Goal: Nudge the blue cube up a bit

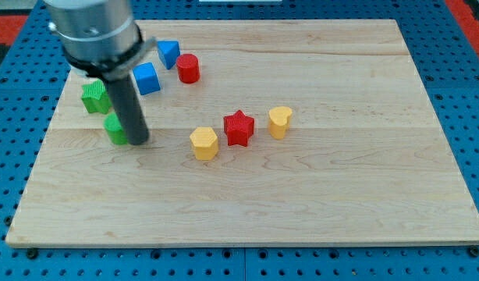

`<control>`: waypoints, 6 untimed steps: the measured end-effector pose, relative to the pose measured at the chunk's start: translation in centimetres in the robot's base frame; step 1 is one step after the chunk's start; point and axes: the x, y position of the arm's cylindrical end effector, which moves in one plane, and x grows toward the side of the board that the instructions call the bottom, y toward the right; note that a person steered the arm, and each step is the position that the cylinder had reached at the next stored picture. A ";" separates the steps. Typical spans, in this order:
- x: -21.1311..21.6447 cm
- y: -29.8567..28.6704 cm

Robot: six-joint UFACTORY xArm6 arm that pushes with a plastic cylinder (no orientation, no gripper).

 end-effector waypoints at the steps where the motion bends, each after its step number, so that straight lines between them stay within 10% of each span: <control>1: -3.7 -5.7; 3: -2.3 2.5; 6: -10.8 -2.2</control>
